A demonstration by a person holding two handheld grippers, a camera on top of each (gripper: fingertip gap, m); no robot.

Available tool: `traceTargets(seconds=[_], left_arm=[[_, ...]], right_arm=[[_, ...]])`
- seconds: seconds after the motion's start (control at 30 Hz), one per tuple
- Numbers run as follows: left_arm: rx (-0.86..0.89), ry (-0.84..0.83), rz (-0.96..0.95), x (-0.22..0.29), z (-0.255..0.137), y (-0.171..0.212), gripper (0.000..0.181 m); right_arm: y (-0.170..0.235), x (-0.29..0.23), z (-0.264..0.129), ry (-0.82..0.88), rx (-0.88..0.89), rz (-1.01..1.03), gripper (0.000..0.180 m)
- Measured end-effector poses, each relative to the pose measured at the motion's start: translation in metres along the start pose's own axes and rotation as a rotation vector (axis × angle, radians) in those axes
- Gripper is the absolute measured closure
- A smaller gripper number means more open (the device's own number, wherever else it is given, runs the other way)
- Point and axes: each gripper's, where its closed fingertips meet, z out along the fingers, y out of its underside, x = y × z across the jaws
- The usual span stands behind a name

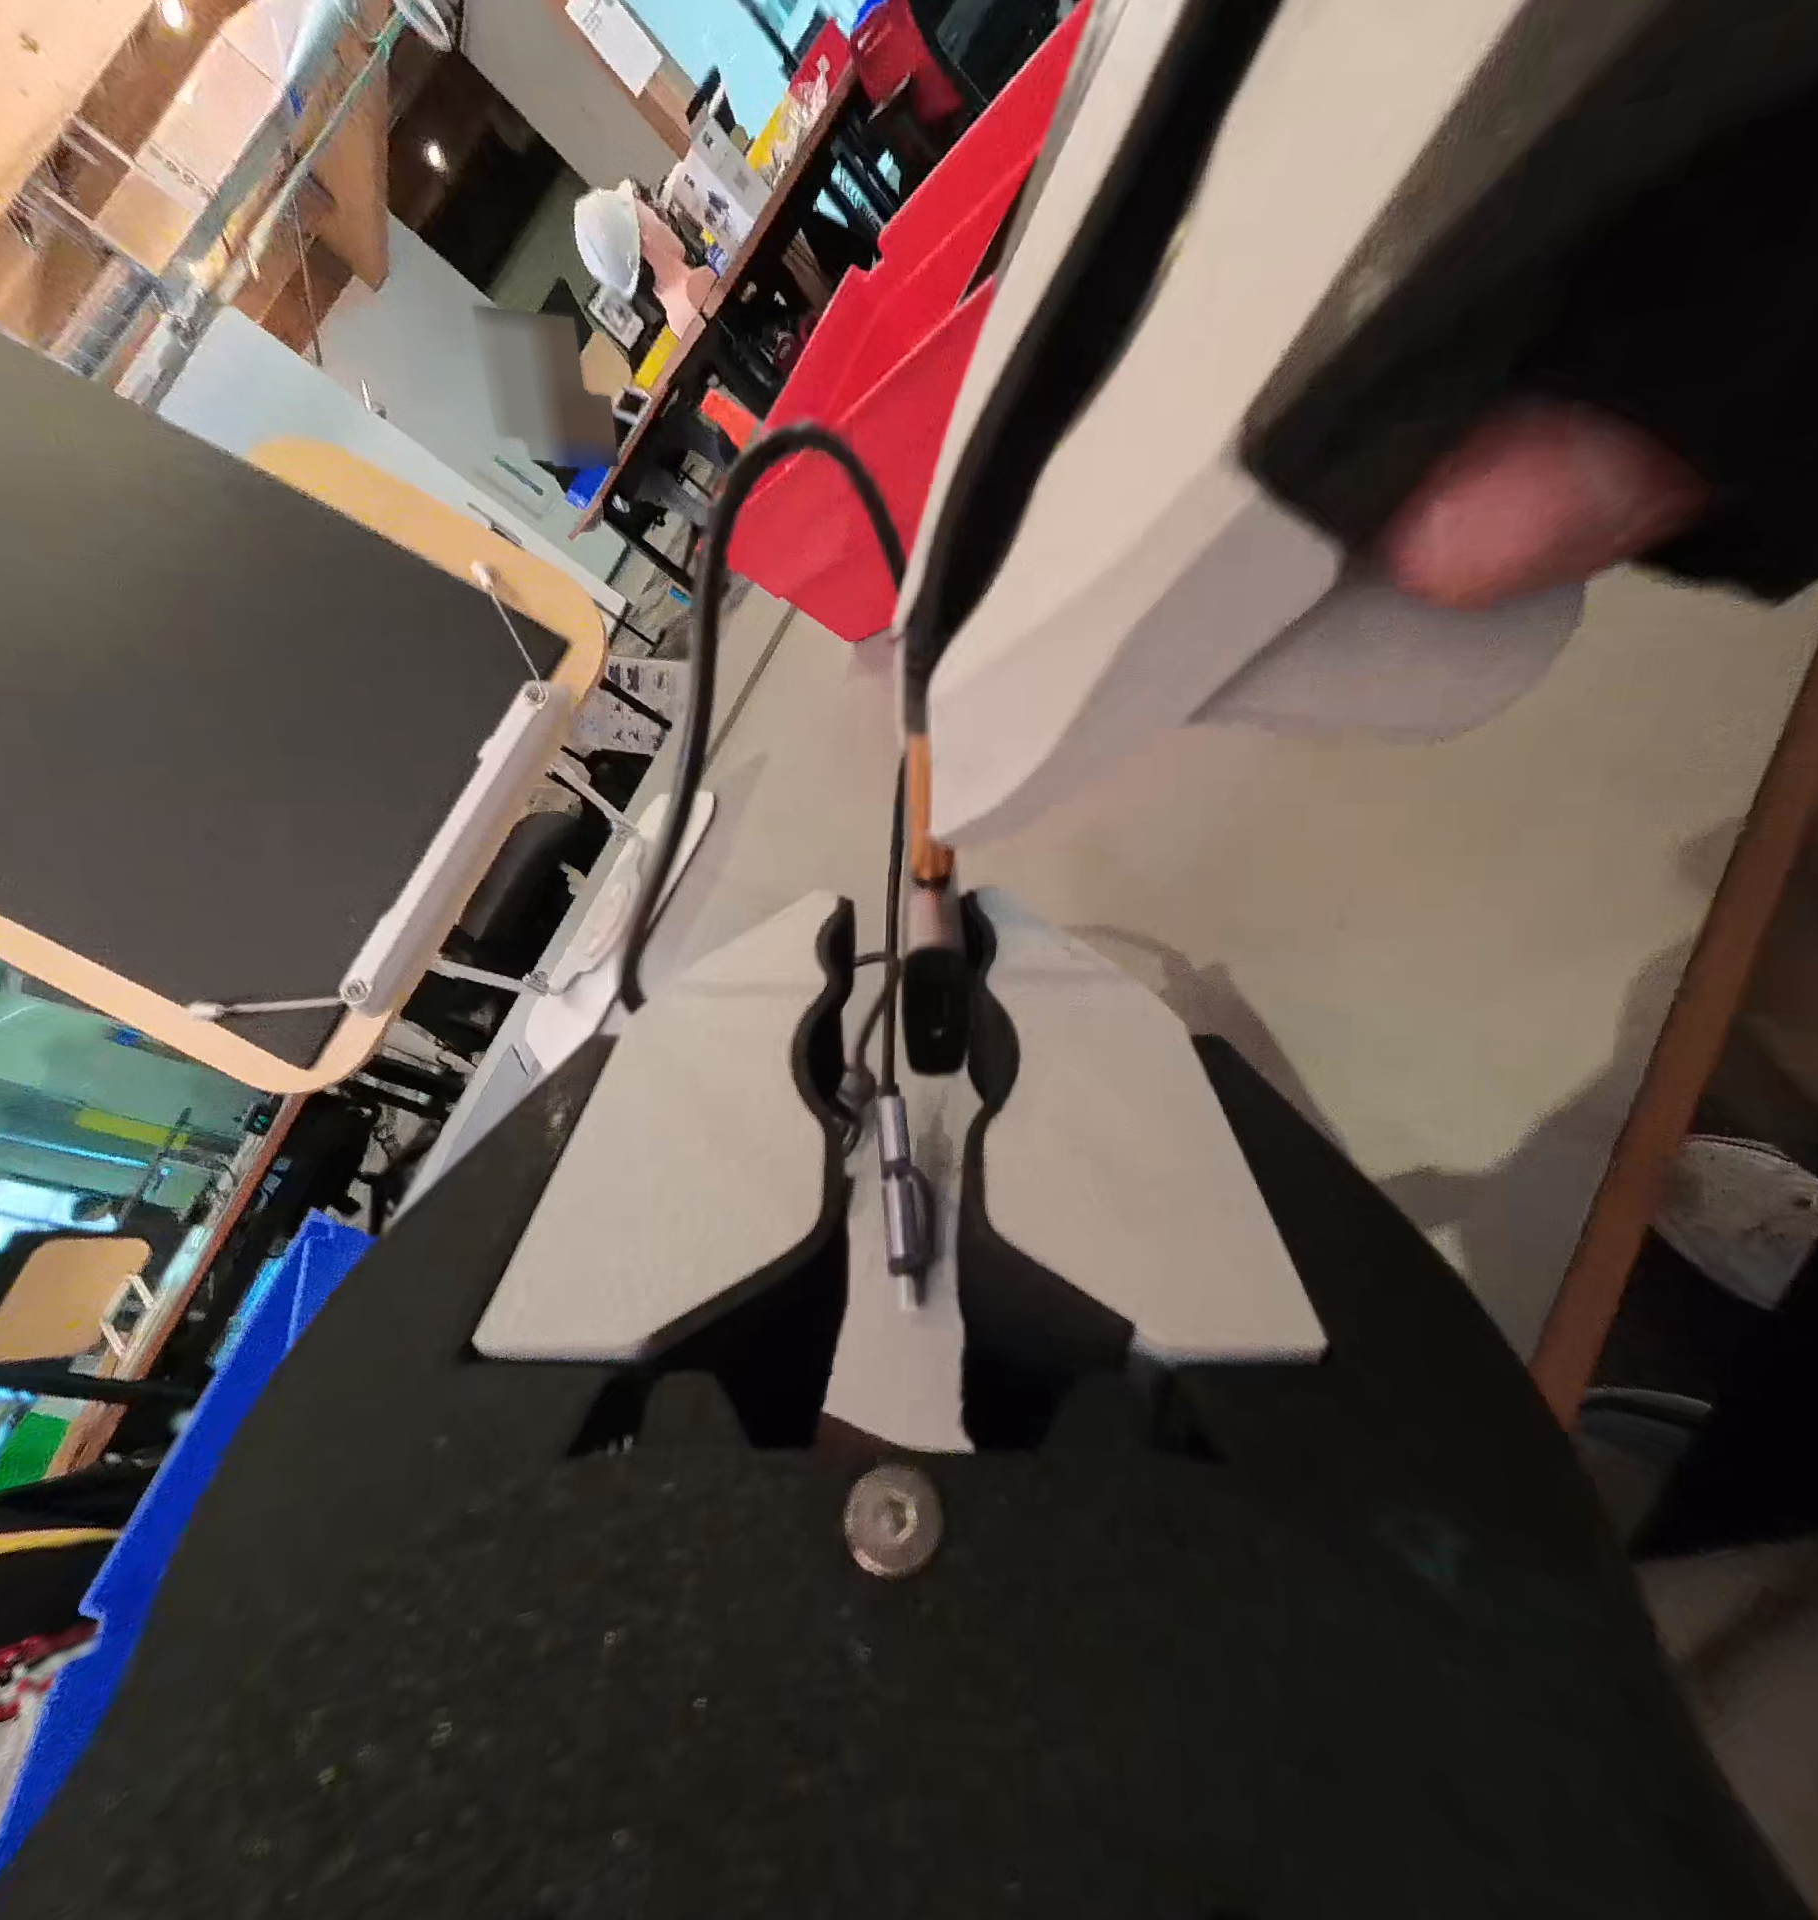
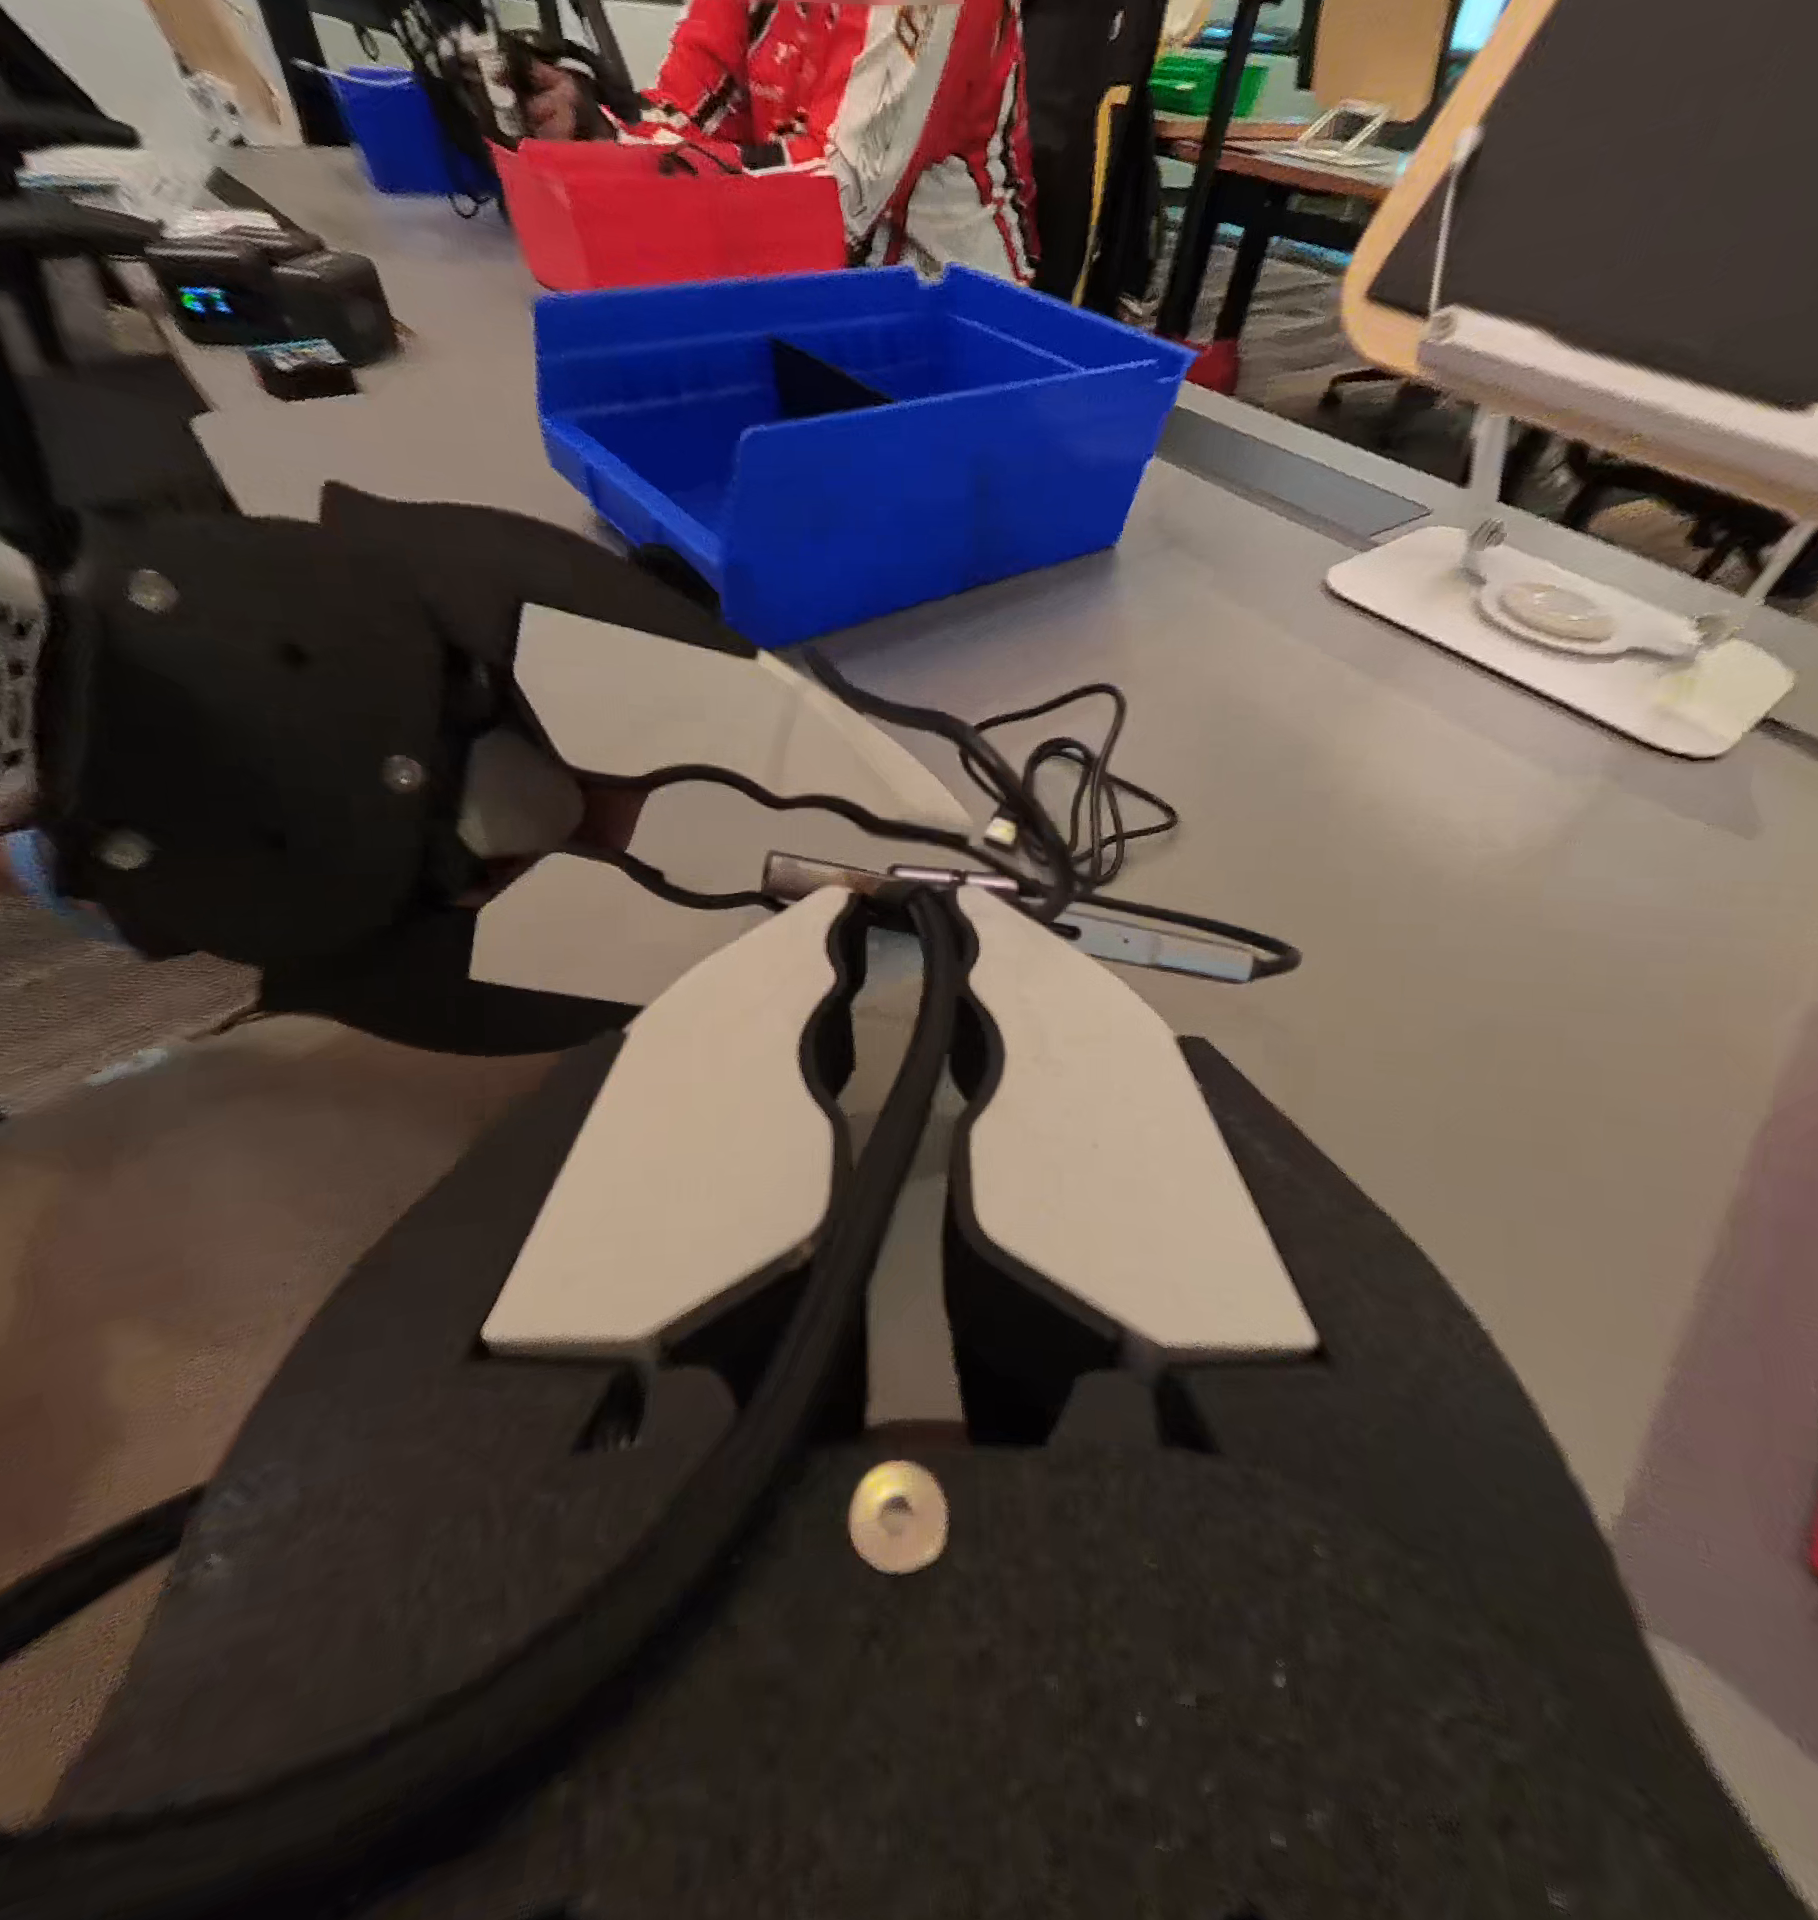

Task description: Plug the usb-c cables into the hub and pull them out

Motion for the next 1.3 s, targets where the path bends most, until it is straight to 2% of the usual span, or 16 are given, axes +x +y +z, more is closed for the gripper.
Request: traceTargets(seconds=[0.17,0.53,0.73,1.13,1.3], left_arm=[[0.039,-0.072,0.124,-0.003,-0.004,-0.007,0.173],[0.052,-0.065,0.095,-0.01,-0.001,0.001,0.172],[0.044,-0.05,0.134,-0.007,0.001,0.006,0.172],[0.009,-0.089,0.169,-0.007,0.004,0.007,0.172],[0.049,-0.098,0.164,-0.004,0.002,-0.004,0.172]], right_arm=[[-0.002,-0.004,0.006,0.029,0.02,-0.002,0.168],[-0.007,-0.001,0.001,0.012,0.098,0.015,0.169],[-0.003,-0.001,0.006,0.012,0.064,0.019,0.168],[-0.002,0.005,0.008,0.014,0.072,0.19,0.167],[-0.002,-0.008,0.011,-0.011,0.045,0.143,0.168]])
